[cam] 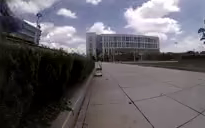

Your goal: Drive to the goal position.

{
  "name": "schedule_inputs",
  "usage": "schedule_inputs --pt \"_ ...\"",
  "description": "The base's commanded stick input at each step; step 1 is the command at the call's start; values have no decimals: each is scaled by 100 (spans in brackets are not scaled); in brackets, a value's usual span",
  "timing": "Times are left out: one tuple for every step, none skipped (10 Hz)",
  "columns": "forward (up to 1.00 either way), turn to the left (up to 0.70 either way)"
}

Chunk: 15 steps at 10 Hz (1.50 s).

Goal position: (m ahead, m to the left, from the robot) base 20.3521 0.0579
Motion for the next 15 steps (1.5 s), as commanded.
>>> schedule_inputs --pt "4 0" --pt "4 0" --pt "4 0" --pt "4 0" --pt "0 0" --pt "3 0" --pt "4 0" --pt "4 0" --pt "4 0" --pt "4 0" --pt "4 0" --pt "4 0" --pt "4 0" --pt "4 0" --pt "4 0"
